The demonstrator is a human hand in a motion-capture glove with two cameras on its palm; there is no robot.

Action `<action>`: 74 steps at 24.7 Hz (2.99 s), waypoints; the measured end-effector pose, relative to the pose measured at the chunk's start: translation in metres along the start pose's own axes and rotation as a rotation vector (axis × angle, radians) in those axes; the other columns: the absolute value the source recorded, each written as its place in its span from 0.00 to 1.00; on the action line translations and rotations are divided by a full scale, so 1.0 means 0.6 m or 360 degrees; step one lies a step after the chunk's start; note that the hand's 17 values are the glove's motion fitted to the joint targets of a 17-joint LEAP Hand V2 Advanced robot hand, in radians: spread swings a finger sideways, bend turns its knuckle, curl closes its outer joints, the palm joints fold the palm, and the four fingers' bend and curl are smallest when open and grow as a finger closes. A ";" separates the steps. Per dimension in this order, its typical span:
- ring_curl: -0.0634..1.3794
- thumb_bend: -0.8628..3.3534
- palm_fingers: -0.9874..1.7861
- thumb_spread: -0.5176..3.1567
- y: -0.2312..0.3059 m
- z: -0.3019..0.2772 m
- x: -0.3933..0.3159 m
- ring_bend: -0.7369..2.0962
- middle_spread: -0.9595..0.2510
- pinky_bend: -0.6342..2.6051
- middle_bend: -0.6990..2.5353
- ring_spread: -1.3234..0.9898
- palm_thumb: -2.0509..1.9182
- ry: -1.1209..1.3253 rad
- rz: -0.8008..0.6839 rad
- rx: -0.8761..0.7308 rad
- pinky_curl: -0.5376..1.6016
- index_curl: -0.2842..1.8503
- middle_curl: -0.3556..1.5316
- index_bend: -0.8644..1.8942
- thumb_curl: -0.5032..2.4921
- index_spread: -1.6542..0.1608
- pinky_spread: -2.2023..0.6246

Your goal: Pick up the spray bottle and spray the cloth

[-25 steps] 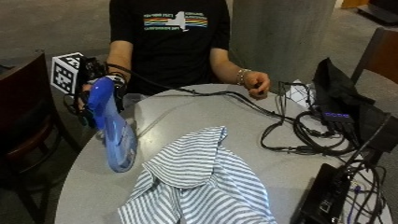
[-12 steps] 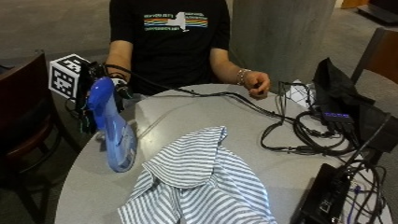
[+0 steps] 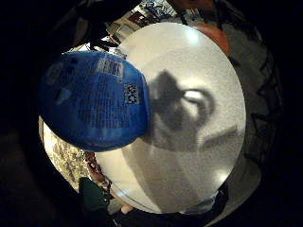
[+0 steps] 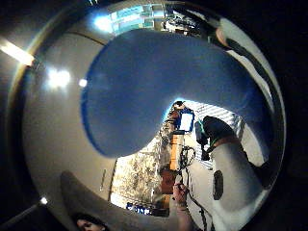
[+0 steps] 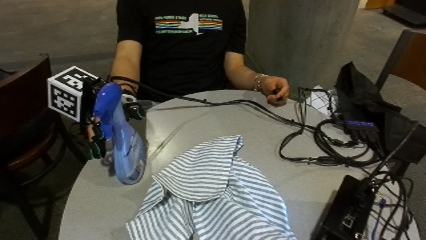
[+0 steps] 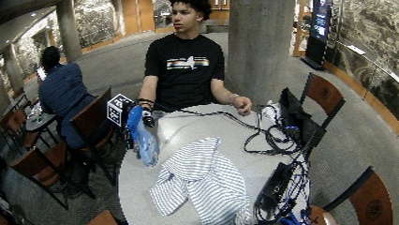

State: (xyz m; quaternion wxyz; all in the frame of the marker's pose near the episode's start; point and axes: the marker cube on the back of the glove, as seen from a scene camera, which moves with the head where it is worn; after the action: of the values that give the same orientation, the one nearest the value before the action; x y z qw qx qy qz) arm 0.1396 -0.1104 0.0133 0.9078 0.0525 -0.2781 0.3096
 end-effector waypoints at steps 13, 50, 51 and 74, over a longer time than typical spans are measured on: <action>0.25 0.20 0.60 0.40 -0.075 0.035 0.014 0.32 0.81 0.27 0.28 0.61 0.76 -0.0128 0.0063 -0.0055 0.39 0.32 0.40 0.45 0.34 0.78 0.88; 0.31 0.20 0.79 0.26 -0.058 0.080 -0.158 0.38 0.74 0.26 0.33 0.55 0.79 0.0443 -0.0045 -0.0724 0.39 0.38 0.45 0.46 0.39 0.83 0.84; 0.31 0.20 0.79 0.26 -0.055 0.085 -0.155 0.38 0.74 0.26 0.33 0.55 0.79 0.0472 -0.0009 -0.0761 0.39 0.38 0.45 0.45 0.40 0.83 0.84; 0.32 0.20 0.79 0.24 -0.022 0.102 -0.108 0.38 0.75 0.26 0.33 0.54 0.78 0.0768 0.0235 -0.1050 0.41 0.39 0.46 0.45 0.42 0.84 0.82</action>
State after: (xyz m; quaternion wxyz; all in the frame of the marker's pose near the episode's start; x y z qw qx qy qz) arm 0.0765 -0.1717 0.0308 0.8904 -0.3354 -0.1445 0.2715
